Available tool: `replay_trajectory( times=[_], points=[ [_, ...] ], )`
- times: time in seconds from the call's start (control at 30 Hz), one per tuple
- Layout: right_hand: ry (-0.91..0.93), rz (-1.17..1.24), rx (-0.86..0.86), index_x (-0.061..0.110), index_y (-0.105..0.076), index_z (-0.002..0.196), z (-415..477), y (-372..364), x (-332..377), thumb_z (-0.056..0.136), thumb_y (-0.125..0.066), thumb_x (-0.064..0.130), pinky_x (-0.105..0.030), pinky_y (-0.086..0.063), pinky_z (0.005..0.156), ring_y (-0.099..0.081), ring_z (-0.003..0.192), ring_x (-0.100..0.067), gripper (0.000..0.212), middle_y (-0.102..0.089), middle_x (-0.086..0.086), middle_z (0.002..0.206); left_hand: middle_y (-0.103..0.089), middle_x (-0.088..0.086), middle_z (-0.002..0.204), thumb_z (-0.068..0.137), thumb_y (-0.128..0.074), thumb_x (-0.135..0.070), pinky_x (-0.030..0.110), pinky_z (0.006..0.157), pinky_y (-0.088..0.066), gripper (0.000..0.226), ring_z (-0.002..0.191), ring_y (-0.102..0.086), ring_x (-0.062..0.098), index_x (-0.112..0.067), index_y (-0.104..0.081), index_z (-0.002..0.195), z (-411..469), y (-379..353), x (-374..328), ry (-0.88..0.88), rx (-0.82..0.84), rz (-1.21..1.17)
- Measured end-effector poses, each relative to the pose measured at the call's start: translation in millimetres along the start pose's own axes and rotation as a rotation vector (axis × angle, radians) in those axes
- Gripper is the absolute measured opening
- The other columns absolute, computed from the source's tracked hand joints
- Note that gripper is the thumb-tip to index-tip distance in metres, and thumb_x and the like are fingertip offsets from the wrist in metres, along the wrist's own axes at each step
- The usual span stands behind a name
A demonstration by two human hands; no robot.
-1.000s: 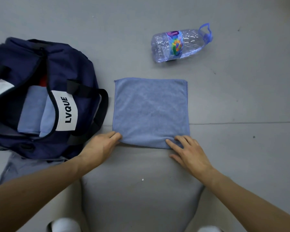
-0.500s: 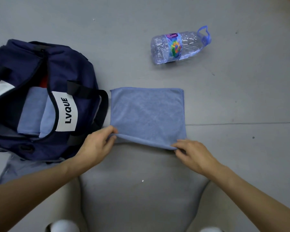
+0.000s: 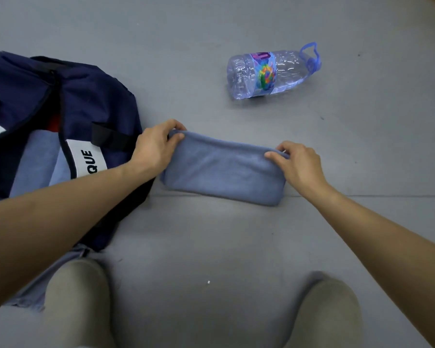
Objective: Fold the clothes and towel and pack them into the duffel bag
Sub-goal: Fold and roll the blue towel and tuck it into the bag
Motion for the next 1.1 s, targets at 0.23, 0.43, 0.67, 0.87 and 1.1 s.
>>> replay_trajectory(
  times=[0.23,0.43,0.67,0.87,1.1],
  points=[
    [0.324,-0.302,0.038,0.016,-0.054,0.139,13.3,-32.5,6.1,0.094,-0.063,0.035,-0.049,-0.045,0.103,-0.048,0.130,-0.039,0.050,-0.052,-0.016,0.142,-0.063,0.007,0.133,0.097,-0.053,-0.015,0.040,0.099,-0.046,0.037,0.117,-0.059,0.031,-0.015,-0.059,0.134,-6.1,-19.4,-16.7,-0.301,-0.043,0.292],
    [0.462,-0.520,0.382,0.033,-0.021,0.158,-5.9,-61.9,2.9,0.082,-0.006,0.072,-0.046,-0.016,0.122,-0.015,0.152,-0.031,0.086,-0.013,-0.007,0.167,-0.058,0.011,0.136,0.098,-0.048,-0.028,0.045,0.081,-0.049,0.045,0.103,-0.061,0.037,-0.016,-0.054,0.141,-74.4,-84.5,-12.8,-0.330,0.249,0.564],
    [0.395,-0.582,0.299,0.030,-0.028,0.157,-34.7,-64.8,-5.0,0.092,-0.020,0.067,-0.045,-0.039,0.103,-0.034,0.141,-0.031,0.075,-0.023,-0.007,0.164,0.006,0.005,0.168,0.107,-0.019,-0.047,0.042,0.123,0.005,0.059,0.155,0.006,0.028,-0.028,-0.004,0.161,-65.6,-89.7,6.1,-0.124,0.375,0.512],
    [0.358,-0.581,0.232,0.021,-0.027,0.158,-55.1,-82.6,-21.6,0.096,-0.020,0.063,-0.055,-0.027,0.117,-0.025,0.150,-0.032,0.075,-0.025,-0.009,0.164,0.007,0.009,0.168,0.098,-0.010,-0.062,0.037,0.123,0.008,0.072,0.155,0.006,0.025,-0.027,0.001,0.160,-66.3,-67.2,55.2,-0.313,0.374,0.681],
    [0.339,-0.573,0.254,0.025,-0.013,0.161,-57.9,-83.9,-22.1,0.095,-0.012,0.068,-0.050,-0.020,0.121,-0.016,0.152,-0.031,0.079,-0.012,-0.006,0.167,-0.014,0.015,0.166,0.099,-0.016,-0.066,0.046,0.124,-0.004,0.081,0.154,-0.009,0.030,-0.012,-0.019,0.159,-69.9,-66.3,44.4,-0.336,0.311,0.759]
  ],
)
Point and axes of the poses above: each hand's wrist, its own z-axis towards the middle knuckle, its own y-axis out of the back of the hand, x = y × z, the point moved 5 cm from there along z, towards the middle knuckle
